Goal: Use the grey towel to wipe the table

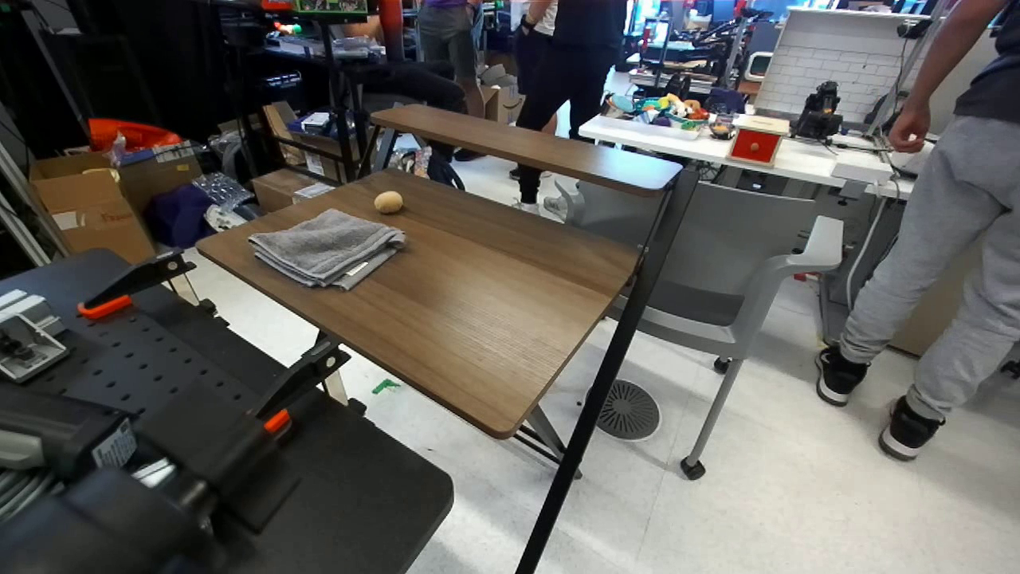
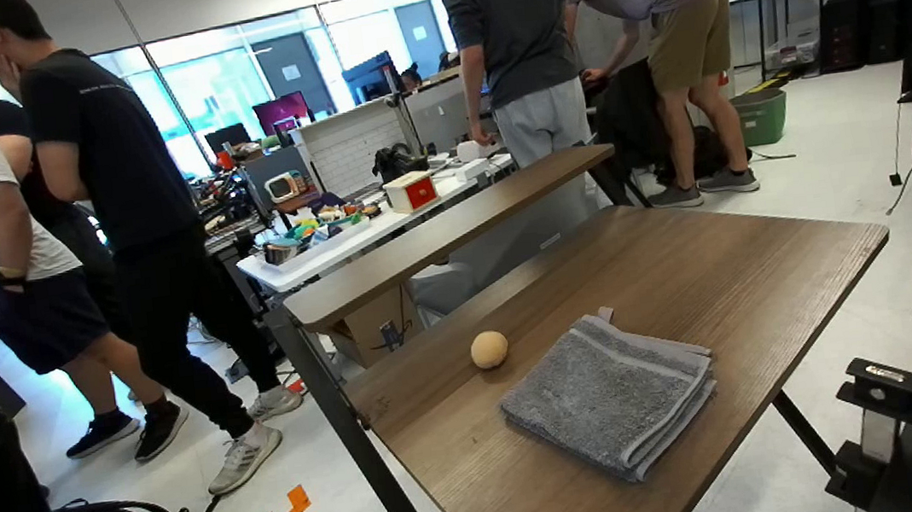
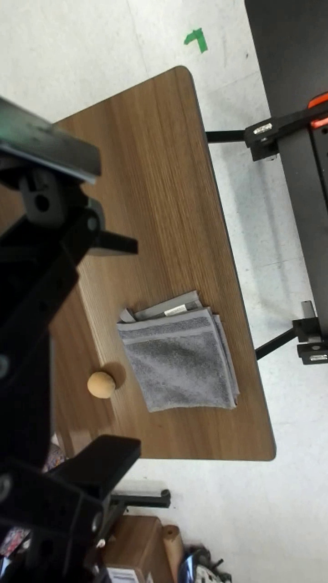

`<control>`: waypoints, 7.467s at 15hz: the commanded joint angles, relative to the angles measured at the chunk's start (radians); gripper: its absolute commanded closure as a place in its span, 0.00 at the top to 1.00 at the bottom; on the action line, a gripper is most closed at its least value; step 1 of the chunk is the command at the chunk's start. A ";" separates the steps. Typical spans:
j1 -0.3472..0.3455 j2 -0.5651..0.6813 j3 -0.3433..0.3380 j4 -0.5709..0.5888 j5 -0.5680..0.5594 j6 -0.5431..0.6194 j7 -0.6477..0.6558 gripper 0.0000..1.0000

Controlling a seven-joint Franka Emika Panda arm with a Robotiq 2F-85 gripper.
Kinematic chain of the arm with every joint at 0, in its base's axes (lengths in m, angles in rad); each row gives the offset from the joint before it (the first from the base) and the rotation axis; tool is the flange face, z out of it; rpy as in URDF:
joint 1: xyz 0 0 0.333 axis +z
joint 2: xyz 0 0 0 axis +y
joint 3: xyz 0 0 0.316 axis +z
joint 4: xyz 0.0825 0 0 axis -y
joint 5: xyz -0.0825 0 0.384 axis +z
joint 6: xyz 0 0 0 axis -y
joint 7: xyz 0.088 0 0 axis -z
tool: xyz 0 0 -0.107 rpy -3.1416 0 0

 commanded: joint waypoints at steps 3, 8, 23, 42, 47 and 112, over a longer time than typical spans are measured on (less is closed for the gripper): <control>0.005 0.075 -0.005 0.001 0.004 0.027 -0.003 1.00; 0.000 0.099 -0.002 0.009 0.005 0.064 0.017 1.00; 0.065 0.510 0.102 0.003 0.025 0.442 0.108 1.00; 0.174 0.978 0.124 0.452 0.069 0.551 0.346 1.00; 0.205 1.181 0.118 0.617 0.085 0.494 0.420 1.00; 0.319 1.270 -0.338 0.449 0.081 0.581 0.807 1.00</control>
